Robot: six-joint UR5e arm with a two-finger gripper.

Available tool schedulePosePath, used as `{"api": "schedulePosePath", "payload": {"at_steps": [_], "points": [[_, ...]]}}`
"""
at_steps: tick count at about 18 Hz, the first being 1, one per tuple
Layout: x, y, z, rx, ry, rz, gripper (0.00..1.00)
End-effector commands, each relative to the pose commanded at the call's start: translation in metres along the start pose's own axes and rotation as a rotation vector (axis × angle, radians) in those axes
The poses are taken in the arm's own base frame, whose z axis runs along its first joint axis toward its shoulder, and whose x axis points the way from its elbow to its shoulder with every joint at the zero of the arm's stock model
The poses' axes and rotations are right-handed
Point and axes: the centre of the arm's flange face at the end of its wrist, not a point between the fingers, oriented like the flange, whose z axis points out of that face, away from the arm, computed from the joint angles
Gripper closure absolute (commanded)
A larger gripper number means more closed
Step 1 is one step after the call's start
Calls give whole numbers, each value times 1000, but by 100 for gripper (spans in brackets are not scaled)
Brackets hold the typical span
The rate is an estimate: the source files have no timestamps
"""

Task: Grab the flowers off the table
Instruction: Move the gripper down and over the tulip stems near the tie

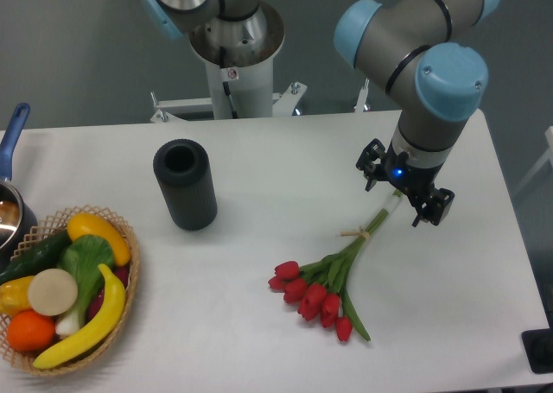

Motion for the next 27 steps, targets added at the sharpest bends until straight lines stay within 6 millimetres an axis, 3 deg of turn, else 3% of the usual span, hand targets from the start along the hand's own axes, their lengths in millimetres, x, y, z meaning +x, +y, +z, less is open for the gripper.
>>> {"api": "schedulePosePath", "payload": {"at_steps": [11,17,22,25,27], "points": [[2,-3,24,28,36,-97,0],[15,-5,71,57,-70,-96,0],[18,-42,129,41,-2,-67,0],[16,-48,155,33,21,-76,0],[15,-48,161,33,21,-77,0]]}}
